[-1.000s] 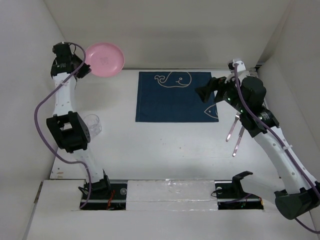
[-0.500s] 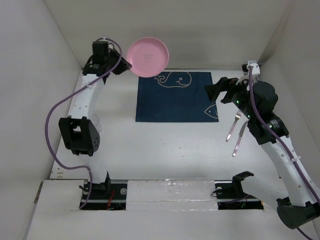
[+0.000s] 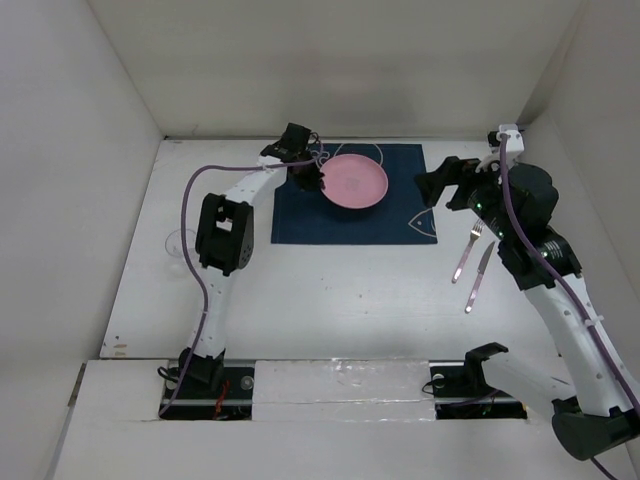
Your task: Set the dinner table for one person
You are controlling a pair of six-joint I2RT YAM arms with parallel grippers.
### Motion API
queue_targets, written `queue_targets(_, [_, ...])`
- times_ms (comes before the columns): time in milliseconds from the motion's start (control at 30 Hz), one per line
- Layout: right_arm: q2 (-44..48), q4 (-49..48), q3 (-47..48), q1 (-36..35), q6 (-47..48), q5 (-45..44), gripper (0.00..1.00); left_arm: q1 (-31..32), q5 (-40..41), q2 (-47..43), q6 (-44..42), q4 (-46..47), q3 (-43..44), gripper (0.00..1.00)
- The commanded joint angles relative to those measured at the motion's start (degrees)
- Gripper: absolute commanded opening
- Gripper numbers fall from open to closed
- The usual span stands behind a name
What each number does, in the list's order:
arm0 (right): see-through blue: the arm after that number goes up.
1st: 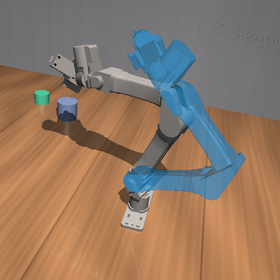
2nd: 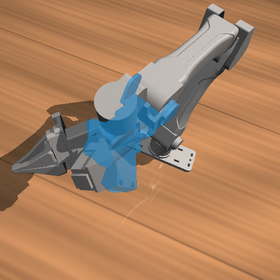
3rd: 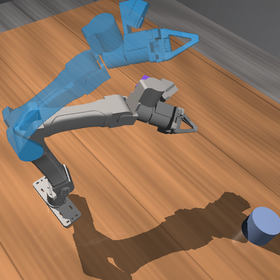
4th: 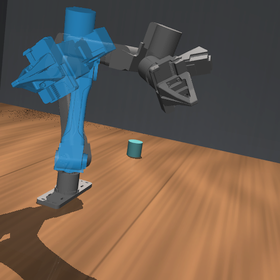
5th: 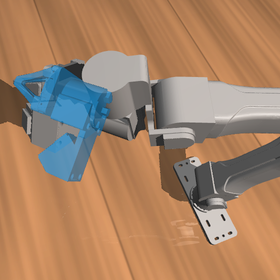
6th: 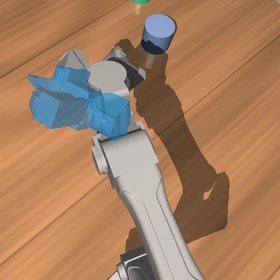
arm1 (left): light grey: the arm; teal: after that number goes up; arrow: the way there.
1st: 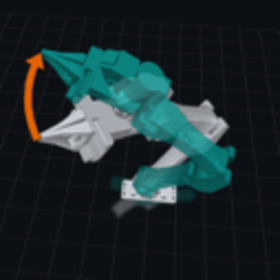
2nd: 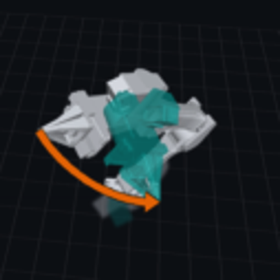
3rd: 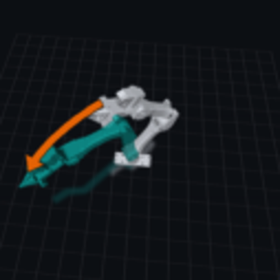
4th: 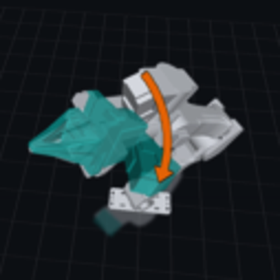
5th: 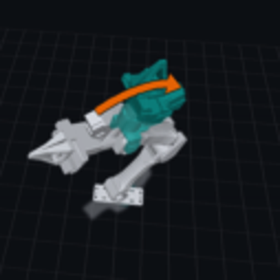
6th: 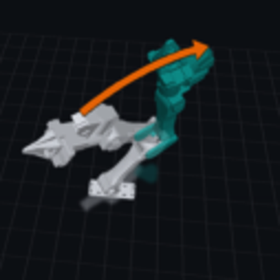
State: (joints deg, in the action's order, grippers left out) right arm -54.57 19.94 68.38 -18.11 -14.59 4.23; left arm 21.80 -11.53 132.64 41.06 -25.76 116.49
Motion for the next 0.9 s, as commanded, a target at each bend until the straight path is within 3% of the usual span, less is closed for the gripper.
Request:
queue_targets(0, [1.39,-0.08,-0.53,0.44,0.26,-0.71,1.00,-0.97,0.98,-1.60,1.92,1.94,3.75,0.00])
queue_targets(667, [-0.19,-1.75,-1.76,0.97,0.79,1.84,1.00,-0.97,-2.53,4.38,1.92,5.90,2.07,0.02])
queue_targets(867, [-0.19,-1.75,-1.76,0.97,0.79,1.84,1.00,-0.97,-3.76,5.43,2.45,6.51,2.08,0.16])
